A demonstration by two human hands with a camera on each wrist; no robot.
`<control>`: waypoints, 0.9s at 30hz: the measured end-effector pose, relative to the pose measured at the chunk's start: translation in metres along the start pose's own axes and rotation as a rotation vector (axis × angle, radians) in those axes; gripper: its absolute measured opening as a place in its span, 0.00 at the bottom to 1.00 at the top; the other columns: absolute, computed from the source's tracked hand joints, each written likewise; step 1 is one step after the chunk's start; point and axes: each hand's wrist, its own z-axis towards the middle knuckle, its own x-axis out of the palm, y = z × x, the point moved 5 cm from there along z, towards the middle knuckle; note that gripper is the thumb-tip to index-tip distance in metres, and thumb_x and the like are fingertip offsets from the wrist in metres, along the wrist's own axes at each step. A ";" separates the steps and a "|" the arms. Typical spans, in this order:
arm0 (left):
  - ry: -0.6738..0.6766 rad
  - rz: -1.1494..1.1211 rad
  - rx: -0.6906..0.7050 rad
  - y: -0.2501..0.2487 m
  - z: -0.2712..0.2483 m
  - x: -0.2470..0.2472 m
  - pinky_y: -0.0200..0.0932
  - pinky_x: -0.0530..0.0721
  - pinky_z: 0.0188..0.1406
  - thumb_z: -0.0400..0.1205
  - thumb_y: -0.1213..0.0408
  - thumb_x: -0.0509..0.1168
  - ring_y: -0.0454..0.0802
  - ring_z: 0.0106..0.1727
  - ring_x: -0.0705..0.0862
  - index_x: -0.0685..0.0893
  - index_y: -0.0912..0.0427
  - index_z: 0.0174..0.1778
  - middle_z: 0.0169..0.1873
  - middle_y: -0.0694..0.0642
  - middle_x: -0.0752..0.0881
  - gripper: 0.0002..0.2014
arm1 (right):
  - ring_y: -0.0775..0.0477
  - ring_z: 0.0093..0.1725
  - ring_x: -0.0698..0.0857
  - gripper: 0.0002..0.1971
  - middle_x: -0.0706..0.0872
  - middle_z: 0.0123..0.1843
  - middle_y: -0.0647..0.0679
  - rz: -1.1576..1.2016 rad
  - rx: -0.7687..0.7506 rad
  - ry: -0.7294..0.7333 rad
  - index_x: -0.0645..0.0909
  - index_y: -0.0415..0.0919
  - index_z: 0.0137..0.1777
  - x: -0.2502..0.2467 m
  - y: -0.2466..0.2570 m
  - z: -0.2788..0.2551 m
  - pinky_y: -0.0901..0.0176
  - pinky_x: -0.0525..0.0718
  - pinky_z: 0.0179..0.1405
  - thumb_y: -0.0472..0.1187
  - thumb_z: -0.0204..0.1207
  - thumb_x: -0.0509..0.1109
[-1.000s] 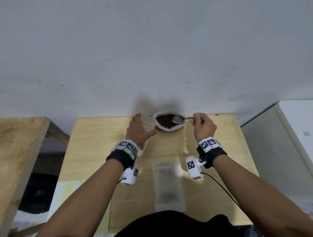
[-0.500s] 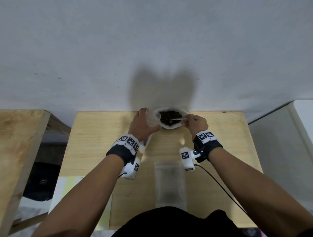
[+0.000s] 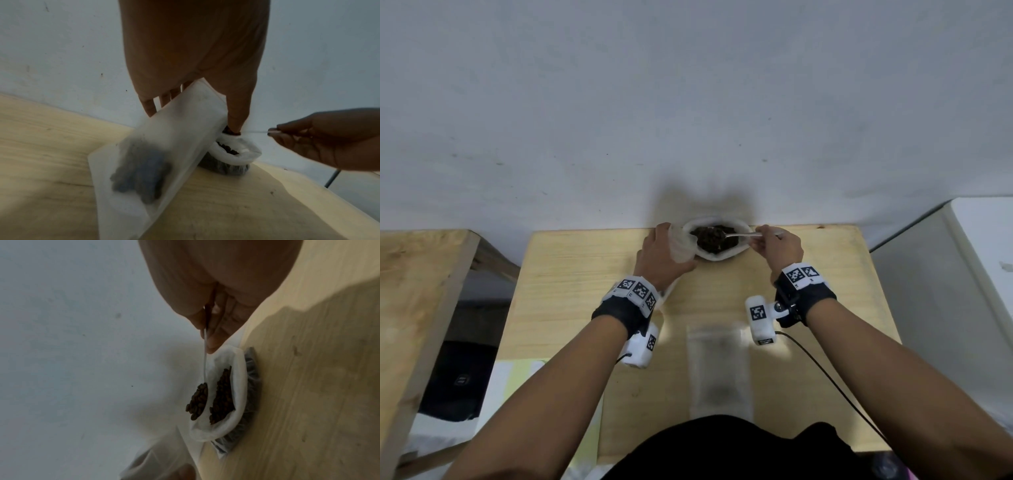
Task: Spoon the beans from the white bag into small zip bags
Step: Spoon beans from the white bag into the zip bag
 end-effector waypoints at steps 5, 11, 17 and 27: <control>0.006 0.061 0.004 0.001 -0.010 0.007 0.57 0.74 0.68 0.68 0.53 0.79 0.57 0.69 0.73 0.65 0.55 0.77 0.69 0.56 0.74 0.43 | 0.41 0.41 0.93 0.11 0.92 0.35 0.41 0.092 -0.072 0.008 0.89 0.44 0.36 -0.007 0.018 -0.017 0.45 0.90 0.57 0.39 0.78 0.69; 0.005 0.064 -0.024 -0.002 -0.013 0.015 0.60 0.71 0.72 0.69 0.49 0.79 0.57 0.73 0.71 0.63 0.54 0.78 0.73 0.56 0.72 0.45 | 0.50 0.36 0.92 0.10 0.92 0.33 0.46 -0.032 -0.258 0.076 0.89 0.43 0.42 -0.003 0.036 -0.046 0.45 0.90 0.53 0.41 0.80 0.68; 0.008 0.042 -0.004 -0.015 -0.013 0.018 0.59 0.73 0.72 0.70 0.49 0.78 0.58 0.74 0.71 0.61 0.58 0.79 0.74 0.58 0.70 0.47 | 0.53 0.37 0.92 0.08 0.92 0.35 0.48 -0.121 -0.499 0.184 0.89 0.41 0.47 0.008 0.045 -0.066 0.51 0.91 0.48 0.42 0.82 0.69; -0.059 -0.065 0.006 -0.010 -0.005 0.005 0.54 0.78 0.66 0.69 0.52 0.80 0.57 0.70 0.75 0.64 0.58 0.77 0.71 0.58 0.73 0.45 | 0.62 0.32 0.88 0.08 0.91 0.35 0.50 -0.028 -0.448 -0.060 0.88 0.41 0.48 -0.012 0.044 -0.031 0.76 0.81 0.40 0.42 0.82 0.67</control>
